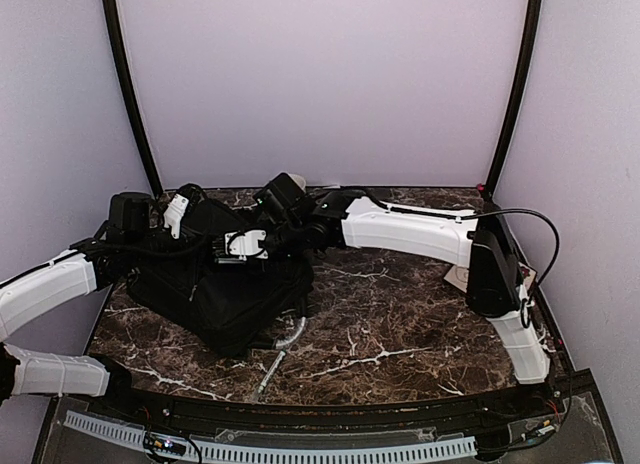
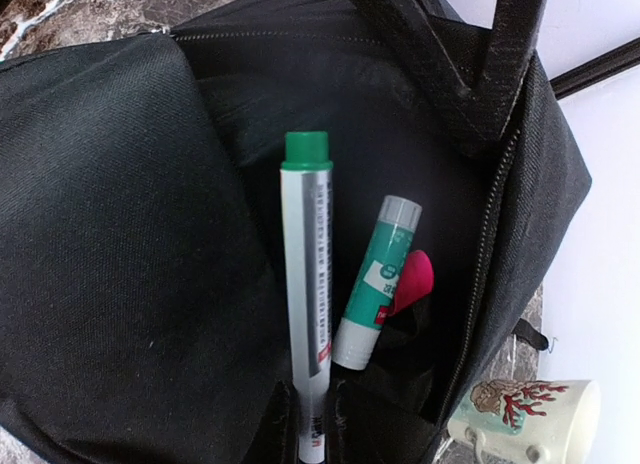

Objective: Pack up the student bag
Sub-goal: Place the pen in the second largest pocket of the bag.

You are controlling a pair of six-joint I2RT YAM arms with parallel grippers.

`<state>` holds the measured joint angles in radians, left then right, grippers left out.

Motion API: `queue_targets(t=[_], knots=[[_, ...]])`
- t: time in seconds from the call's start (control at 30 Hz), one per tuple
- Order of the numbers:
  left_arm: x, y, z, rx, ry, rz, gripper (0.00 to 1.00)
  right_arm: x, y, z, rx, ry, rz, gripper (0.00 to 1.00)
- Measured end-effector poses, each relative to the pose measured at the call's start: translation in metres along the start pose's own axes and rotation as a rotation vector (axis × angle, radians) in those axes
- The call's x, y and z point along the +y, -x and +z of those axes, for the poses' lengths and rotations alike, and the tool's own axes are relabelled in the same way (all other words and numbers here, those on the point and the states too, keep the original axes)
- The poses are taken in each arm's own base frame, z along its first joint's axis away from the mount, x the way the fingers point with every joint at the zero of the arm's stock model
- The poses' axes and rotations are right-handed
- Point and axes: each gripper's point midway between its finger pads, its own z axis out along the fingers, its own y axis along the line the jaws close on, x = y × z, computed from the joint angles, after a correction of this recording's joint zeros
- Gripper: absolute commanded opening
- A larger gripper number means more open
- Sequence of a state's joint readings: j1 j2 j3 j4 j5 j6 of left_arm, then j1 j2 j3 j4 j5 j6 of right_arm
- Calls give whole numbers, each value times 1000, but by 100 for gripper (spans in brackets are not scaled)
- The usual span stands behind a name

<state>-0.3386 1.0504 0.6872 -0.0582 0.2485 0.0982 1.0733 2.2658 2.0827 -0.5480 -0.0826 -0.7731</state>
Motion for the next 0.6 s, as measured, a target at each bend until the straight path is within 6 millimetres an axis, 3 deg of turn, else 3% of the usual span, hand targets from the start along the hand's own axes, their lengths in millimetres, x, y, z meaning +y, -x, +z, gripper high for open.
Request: queue_targets(t=[0.43,0.53,0.6], knots=[[-1,-1,0,3,-4,-1,0,4,2,54,-32,-87,-105,0],[-1,-1,0,3,-4,-1,0,-6,6,65,-31,-176,-182,0],[-1,-1,0,3,-4,-1,0,-17,7,74,-24,-259,-247,13]])
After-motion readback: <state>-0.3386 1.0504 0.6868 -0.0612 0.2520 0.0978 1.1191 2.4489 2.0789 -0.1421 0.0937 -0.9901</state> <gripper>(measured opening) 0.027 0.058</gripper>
